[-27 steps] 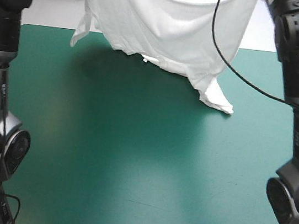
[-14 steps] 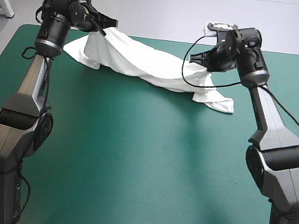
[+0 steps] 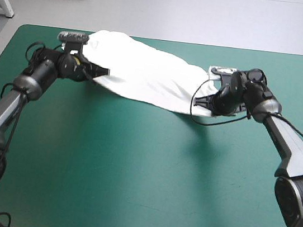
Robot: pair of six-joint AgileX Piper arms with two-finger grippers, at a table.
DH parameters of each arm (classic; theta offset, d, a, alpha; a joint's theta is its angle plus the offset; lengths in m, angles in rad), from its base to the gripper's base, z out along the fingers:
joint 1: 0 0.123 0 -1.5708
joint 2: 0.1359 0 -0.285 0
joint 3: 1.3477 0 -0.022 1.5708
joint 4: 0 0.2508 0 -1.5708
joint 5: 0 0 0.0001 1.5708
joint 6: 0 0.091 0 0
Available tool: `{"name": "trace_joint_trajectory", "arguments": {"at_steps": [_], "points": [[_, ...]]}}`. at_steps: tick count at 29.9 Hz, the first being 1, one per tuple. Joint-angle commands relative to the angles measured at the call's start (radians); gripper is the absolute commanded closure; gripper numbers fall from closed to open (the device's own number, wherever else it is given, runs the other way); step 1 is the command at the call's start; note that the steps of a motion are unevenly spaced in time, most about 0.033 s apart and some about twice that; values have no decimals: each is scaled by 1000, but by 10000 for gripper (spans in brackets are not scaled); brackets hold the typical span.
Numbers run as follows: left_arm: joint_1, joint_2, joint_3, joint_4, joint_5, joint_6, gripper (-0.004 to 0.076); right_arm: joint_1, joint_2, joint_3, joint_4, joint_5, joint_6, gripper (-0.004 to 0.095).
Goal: Fold the cloth
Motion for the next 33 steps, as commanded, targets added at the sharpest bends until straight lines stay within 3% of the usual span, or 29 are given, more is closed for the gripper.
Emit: {"name": "trace_joint_trajectory", "arguments": {"at_steps": [1, 4, 9, 15, 27, 33], "points": [[-3, -212, 239, -7, -163, -12, 733, 9, -158, 194, 53, -110, -1, 927], [-3, -311, 374, -16, -131, -4, 733, 26, -261, 370, 55, -145, 5, 927], [-3, -428, 554, -110, 18, 93, 733, 45, -431, 605, 62, -151, 49, 927], [-3, -616, 719, -216, 155, 123, 733, 46, -672, 804, 80, -100, 120, 927], [-3, -908, 846, -240, 575, 120, 733, 46, -901, 910, 174, 161, 161, 927], [-3, -1062, 902, -267, 625, 119, 733, 46, -971, 934, 188, 219, 192, 927]]}}
